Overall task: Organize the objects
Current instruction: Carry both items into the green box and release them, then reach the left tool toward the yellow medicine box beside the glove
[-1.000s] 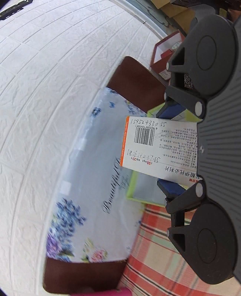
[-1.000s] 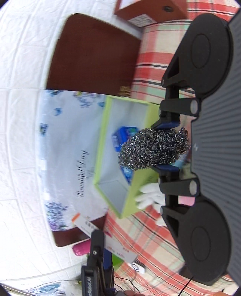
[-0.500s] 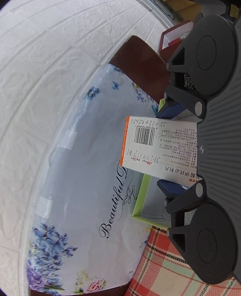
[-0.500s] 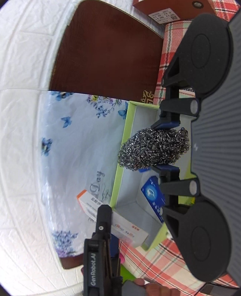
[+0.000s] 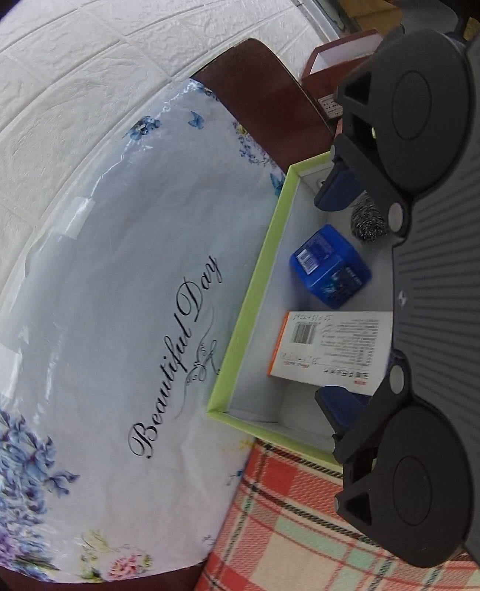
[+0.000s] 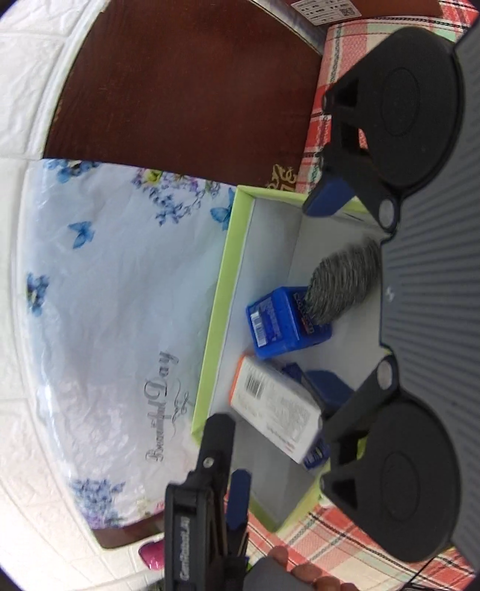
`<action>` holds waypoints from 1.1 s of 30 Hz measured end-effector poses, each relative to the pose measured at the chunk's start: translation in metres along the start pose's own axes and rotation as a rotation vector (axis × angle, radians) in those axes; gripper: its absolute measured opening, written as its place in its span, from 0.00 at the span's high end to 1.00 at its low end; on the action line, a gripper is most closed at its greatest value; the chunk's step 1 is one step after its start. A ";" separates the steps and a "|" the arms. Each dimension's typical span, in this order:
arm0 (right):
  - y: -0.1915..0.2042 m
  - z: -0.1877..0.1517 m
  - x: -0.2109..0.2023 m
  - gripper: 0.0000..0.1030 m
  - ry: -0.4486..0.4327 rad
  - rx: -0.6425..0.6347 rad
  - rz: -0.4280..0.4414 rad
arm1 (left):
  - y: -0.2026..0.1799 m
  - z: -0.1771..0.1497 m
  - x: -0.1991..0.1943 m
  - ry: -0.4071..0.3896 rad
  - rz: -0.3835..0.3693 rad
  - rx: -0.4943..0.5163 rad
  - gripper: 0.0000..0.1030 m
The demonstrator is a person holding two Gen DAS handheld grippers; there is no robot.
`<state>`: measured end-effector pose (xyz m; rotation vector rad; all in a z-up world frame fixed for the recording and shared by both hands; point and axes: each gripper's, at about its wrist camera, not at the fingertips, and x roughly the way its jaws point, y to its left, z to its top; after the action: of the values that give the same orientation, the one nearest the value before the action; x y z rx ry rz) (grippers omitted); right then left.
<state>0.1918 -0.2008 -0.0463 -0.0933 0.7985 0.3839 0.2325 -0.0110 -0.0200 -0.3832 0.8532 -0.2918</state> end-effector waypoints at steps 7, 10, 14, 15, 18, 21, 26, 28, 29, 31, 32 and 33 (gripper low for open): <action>0.003 -0.013 -0.029 0.00 -0.036 0.041 -0.002 | -0.010 -0.015 -0.032 -0.019 0.007 0.026 0.00; 0.003 -0.020 -0.044 0.00 -0.036 0.059 0.000 | -0.012 -0.023 -0.050 -0.032 0.033 0.043 0.00; 0.007 -0.034 -0.065 0.00 -0.037 0.070 -0.002 | -0.009 -0.038 -0.072 -0.034 0.061 0.037 0.00; 0.008 -0.038 -0.070 0.00 -0.035 0.073 -0.002 | -0.008 -0.043 -0.077 -0.036 0.066 0.032 0.00; 0.010 -0.051 -0.084 0.00 -0.031 0.082 -0.005 | 0.000 -0.059 -0.092 -0.031 0.078 0.008 0.00; 0.013 -0.066 -0.096 0.00 -0.020 0.088 -0.005 | 0.008 -0.075 -0.103 -0.015 0.098 -0.014 0.00; 0.020 -0.094 -0.107 0.00 0.024 0.089 -0.002 | 0.020 -0.104 -0.114 0.030 0.131 -0.044 0.00; 0.024 -0.106 -0.110 0.00 0.044 0.093 0.002 | 0.022 -0.114 -0.116 0.051 0.142 -0.043 0.00; 0.026 -0.112 -0.111 0.00 0.054 0.093 0.005 | 0.023 -0.119 -0.117 0.061 0.145 -0.040 0.00; 0.031 -0.124 -0.114 0.00 0.078 0.090 0.009 | 0.023 -0.127 -0.116 0.081 0.146 -0.036 0.00; 0.033 -0.130 -0.115 0.00 0.088 0.090 0.011 | 0.023 -0.130 -0.115 0.091 0.143 -0.035 0.00; 0.035 -0.136 -0.116 0.00 0.099 0.091 0.012 | 0.022 -0.132 -0.113 0.101 0.136 -0.034 0.00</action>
<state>0.0129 -0.2336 -0.0563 -0.0228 0.9136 0.3563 0.0617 0.0261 -0.0328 -0.3425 0.9797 -0.1716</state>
